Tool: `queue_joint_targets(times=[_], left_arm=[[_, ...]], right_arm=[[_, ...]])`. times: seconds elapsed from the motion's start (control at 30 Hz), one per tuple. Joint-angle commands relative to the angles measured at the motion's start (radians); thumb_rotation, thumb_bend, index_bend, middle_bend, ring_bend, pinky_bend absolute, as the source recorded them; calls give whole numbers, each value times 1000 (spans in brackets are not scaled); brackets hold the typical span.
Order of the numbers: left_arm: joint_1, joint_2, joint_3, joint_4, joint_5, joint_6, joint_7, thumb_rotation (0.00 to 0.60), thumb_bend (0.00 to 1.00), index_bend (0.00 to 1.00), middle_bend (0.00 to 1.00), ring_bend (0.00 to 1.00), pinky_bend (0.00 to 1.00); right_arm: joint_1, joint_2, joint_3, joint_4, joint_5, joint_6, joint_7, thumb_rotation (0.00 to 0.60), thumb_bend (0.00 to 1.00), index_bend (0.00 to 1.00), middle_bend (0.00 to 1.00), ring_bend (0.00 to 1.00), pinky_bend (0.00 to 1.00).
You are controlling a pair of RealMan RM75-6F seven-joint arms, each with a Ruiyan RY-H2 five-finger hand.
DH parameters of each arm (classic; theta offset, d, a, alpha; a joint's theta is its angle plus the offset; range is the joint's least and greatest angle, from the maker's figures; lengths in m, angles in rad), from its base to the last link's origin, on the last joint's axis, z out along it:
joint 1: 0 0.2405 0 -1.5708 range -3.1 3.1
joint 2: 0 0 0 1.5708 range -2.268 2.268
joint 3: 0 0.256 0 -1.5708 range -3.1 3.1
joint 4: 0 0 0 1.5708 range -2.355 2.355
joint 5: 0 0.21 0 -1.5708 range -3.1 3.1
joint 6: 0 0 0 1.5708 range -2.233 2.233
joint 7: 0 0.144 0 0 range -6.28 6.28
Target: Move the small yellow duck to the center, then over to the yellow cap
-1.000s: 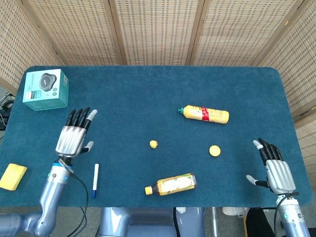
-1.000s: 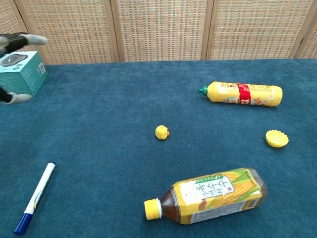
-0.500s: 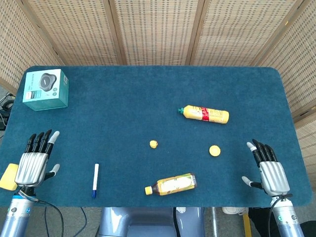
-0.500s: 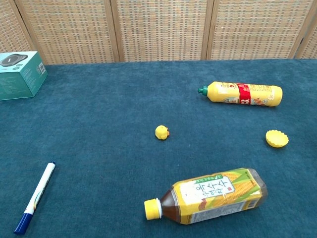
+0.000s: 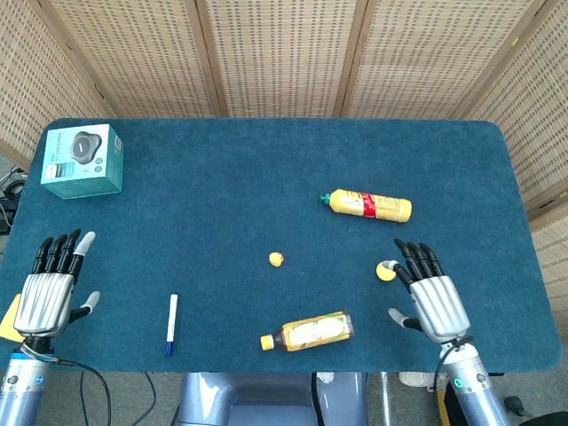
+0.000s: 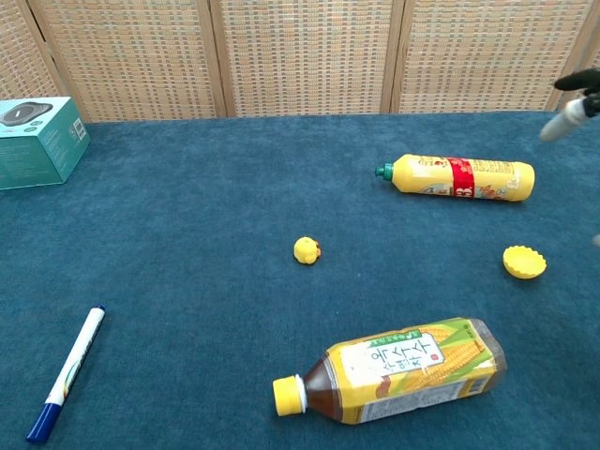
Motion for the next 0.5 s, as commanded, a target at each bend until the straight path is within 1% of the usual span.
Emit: queue_joint_targets(times=[0.03, 0.13, 0.23, 0.37, 0.5], left_arm=[[5, -4, -13, 11, 1, -23, -10, 600, 262, 0, 0, 0, 0], [9, -9, -30, 25, -1, -45, -18, 600, 262, 0, 0, 0, 0], [11, -17, -42, 38, -4, -59, -9, 600, 259, 0, 0, 0, 0], [16, -20, -58, 45, -5, -82, -20, 600, 260, 0, 0, 0, 0], [22, -18, -70, 50, 2, -96, -40, 600, 260, 0, 0, 0, 0]], right_arm=[[104, -100, 74, -87, 111, -104, -196, 600, 84, 250, 0, 0, 0], [171, -193, 113, -95, 228, -151, -325, 600, 84, 256, 0, 0, 0], [229, -278, 136, -69, 320, -180, -415, 600, 84, 271, 0, 0, 0], [314, -416, 170, 16, 441, -182, -537, 600, 76, 304, 0, 0, 0], [379, -522, 195, 96, 521, -174, -598, 600, 57, 308, 0, 0, 0]])
